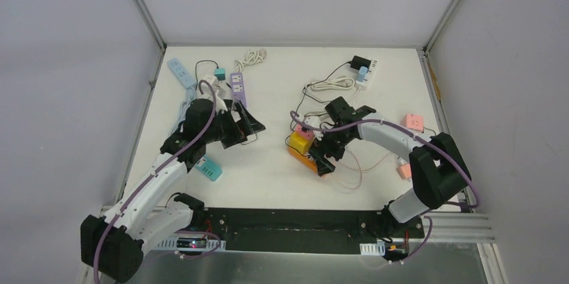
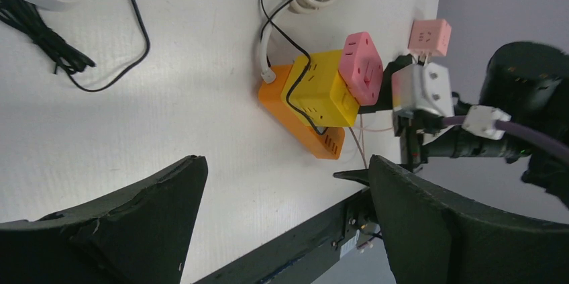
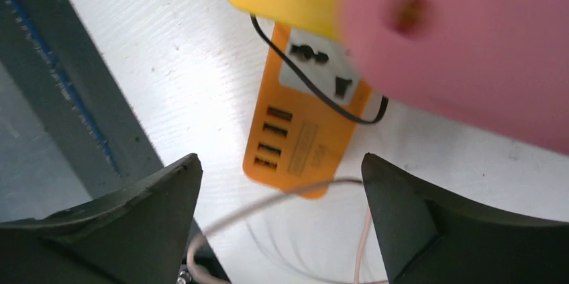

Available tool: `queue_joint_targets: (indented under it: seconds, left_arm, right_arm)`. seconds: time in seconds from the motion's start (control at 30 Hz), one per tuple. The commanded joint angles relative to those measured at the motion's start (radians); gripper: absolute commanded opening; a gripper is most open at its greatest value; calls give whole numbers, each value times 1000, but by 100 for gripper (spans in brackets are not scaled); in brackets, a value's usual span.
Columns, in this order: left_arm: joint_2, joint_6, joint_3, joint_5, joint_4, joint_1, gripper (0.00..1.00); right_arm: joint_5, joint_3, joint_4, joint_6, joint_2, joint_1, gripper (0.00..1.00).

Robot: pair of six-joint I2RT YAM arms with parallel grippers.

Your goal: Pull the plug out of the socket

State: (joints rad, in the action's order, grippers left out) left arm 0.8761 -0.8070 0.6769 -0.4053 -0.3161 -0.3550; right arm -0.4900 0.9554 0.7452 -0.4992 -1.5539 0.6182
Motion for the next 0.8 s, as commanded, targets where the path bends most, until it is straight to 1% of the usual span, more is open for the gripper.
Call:
queue_joint_targets:
  seconds: [0.0,0.13,0.27,0.37,0.5,0.67,0.77]
  left_arm:
    - [104,-27,-4,91,161,-122,93]
    - [231,-68,-13,118,296,-205,90]
    - [336,-99,-30,114,423,-228,81]
    - [383,-93,-50,105,485,-228,74]
    - [437,-74,-99,67,601,-228,61]
    - [484,-56,-154,58,686,-224,51]
    - [513,-45,-148,47,704,-215,46]
  right_arm:
    - [-187,80,187,-173,49,-82,93]
    - [-330,94,292,-282,94,-178,93]
    - [-424,94,329,-327,132,-282,94]
    - [-451,93,325,-328,132,-338,94]
    - [-461,93,322,-331,111,-366,94]
    - [-463,95,321,-336,89,-369,94]
    - [-470,97,324,-335,75,-371,94]
